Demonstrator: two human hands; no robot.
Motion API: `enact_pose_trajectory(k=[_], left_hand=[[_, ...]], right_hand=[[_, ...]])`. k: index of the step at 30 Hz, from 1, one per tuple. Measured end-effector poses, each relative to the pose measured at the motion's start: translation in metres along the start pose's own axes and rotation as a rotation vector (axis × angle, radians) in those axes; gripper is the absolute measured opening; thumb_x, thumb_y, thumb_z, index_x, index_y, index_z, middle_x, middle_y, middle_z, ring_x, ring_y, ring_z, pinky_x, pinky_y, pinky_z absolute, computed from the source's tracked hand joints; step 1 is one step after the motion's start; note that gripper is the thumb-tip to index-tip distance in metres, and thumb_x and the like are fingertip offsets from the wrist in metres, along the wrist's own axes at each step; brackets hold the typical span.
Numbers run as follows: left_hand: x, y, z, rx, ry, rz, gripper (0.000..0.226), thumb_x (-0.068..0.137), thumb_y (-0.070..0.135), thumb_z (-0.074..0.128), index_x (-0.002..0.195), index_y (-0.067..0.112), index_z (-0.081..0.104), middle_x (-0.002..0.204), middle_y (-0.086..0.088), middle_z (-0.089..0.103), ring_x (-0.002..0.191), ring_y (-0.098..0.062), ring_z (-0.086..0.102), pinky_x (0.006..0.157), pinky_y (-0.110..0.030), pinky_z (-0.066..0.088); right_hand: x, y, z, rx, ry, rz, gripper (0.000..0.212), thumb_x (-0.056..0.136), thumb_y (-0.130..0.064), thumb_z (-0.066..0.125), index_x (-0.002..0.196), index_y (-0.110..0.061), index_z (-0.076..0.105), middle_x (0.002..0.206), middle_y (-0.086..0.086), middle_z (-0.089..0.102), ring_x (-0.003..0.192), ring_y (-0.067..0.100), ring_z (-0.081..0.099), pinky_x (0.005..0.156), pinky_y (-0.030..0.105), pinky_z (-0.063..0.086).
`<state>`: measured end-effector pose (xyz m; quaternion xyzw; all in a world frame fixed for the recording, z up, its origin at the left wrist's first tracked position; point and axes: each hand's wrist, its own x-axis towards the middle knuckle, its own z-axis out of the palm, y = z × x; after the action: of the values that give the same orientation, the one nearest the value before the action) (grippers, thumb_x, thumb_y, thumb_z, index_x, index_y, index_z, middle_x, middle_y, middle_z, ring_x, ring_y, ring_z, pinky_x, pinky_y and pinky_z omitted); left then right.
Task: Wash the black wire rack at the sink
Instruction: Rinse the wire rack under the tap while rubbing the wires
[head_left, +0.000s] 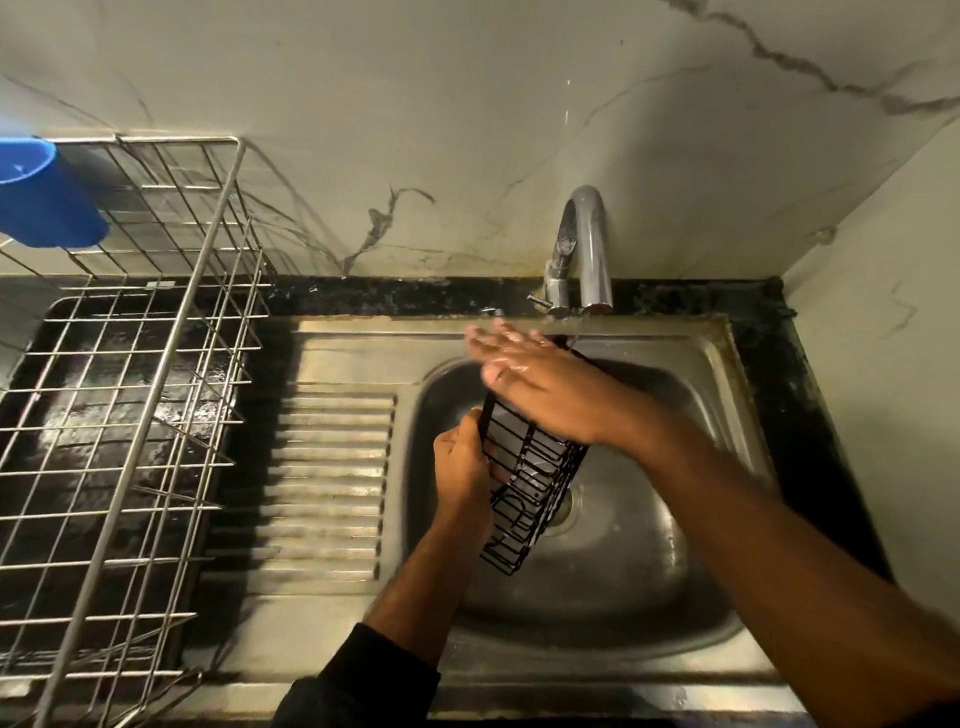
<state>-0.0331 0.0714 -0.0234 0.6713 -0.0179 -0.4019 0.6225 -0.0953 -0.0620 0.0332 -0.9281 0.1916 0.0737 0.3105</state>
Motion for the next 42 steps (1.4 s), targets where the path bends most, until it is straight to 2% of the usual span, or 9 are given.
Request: enact_pose_trajectory(k=[3,8,12,15,20,29,34,38,42], left_hand=[[0.000,0.001,0.000,-0.007,-0.001,-0.002,0.047,0.104,0.026,0.049,0.058,0.015,0.054,0.044,0.005,0.048,0.038,-0.007,0.043,0.039,-0.021,0.037],[-0.002,0.001,-0.009,-0.003,0.024,0.016,0.043,0.102,0.028,0.051,0.063,0.011,0.060,0.051,-0.003,0.048,0.044,-0.013,0.044,0.044,-0.024,0.038],[0.004,0.005,-0.014,-0.077,0.071,-0.070,0.051,0.102,0.026,0.051,0.051,0.022,0.059,0.046,0.002,0.046,0.040,-0.015,0.040,0.038,-0.021,0.035],[0.002,0.005,-0.015,-0.044,0.059,-0.076,0.050,0.101,0.026,0.051,0.053,0.022,0.062,0.047,0.003,0.051,0.041,-0.013,0.045,0.040,-0.023,0.038],[0.004,0.002,-0.016,-0.043,0.042,-0.082,0.044,0.102,0.029,0.050,0.061,0.020,0.066,0.053,0.001,0.058,0.046,-0.016,0.049,0.045,-0.027,0.042],[0.000,0.003,-0.002,-0.008,0.006,-0.003,0.045,0.104,0.022,0.049,0.060,0.015,0.059,0.043,0.005,0.052,0.035,-0.008,0.044,0.036,-0.021,0.037],[0.002,-0.008,-0.004,-0.019,-0.009,0.064,0.052,0.104,0.022,0.048,0.054,0.015,0.057,0.042,0.001,0.048,0.035,-0.010,0.042,0.037,-0.021,0.036],[0.007,-0.016,-0.010,-0.066,0.042,0.067,0.053,0.103,0.021,0.047,0.051,0.021,0.057,0.046,0.003,0.045,0.041,-0.012,0.039,0.042,-0.026,0.034],[0.019,-0.025,-0.015,-0.203,0.108,0.072,0.037,0.089,0.035,0.053,0.055,0.030,0.066,0.073,-0.003,0.050,0.060,-0.013,0.046,0.051,-0.026,0.041]], right_hand=[[0.002,-0.010,0.005,0.021,0.032,-0.100,0.052,0.107,-0.046,0.020,0.157,-0.035,0.012,0.164,-0.018,0.004,0.150,0.000,-0.003,0.119,0.025,-0.004],[0.014,0.041,-0.007,0.255,0.183,0.188,0.046,0.108,-0.036,0.033,0.150,-0.018,0.040,0.161,0.002,0.031,0.149,0.018,0.027,0.121,0.038,0.025],[0.018,0.022,-0.013,0.703,0.514,0.234,0.034,0.107,-0.038,0.036,0.102,-0.025,0.068,0.106,-0.007,0.072,0.099,0.003,0.066,0.082,0.017,0.050],[0.025,0.016,-0.018,1.239,0.640,0.431,0.033,0.106,-0.028,0.041,0.081,-0.019,0.062,0.072,-0.003,0.061,0.061,0.008,0.053,0.054,0.019,0.039],[0.026,0.022,-0.036,1.866,0.458,0.499,0.030,0.100,-0.014,0.036,0.077,-0.012,0.054,0.067,0.003,0.051,0.056,0.011,0.045,0.049,0.019,0.033],[0.002,0.024,-0.040,1.637,0.215,0.383,0.020,0.100,-0.018,0.046,0.086,-0.013,0.059,0.073,0.002,0.059,0.060,0.009,0.052,0.049,0.017,0.045],[-0.026,0.025,-0.037,1.178,0.604,0.337,0.020,0.103,-0.019,0.047,0.093,-0.013,0.063,0.082,0.004,0.067,0.074,0.016,0.063,0.070,0.030,0.053],[-0.042,0.052,-0.015,0.462,0.408,0.500,0.045,0.101,-0.056,0.042,0.112,-0.022,0.070,0.115,0.007,0.071,0.109,0.022,0.065,0.095,0.035,0.047],[-0.053,0.049,0.008,0.786,0.341,0.582,0.066,0.077,-0.092,0.029,0.104,-0.048,0.070,0.121,-0.001,0.068,0.112,0.017,0.063,0.102,0.042,0.048]])
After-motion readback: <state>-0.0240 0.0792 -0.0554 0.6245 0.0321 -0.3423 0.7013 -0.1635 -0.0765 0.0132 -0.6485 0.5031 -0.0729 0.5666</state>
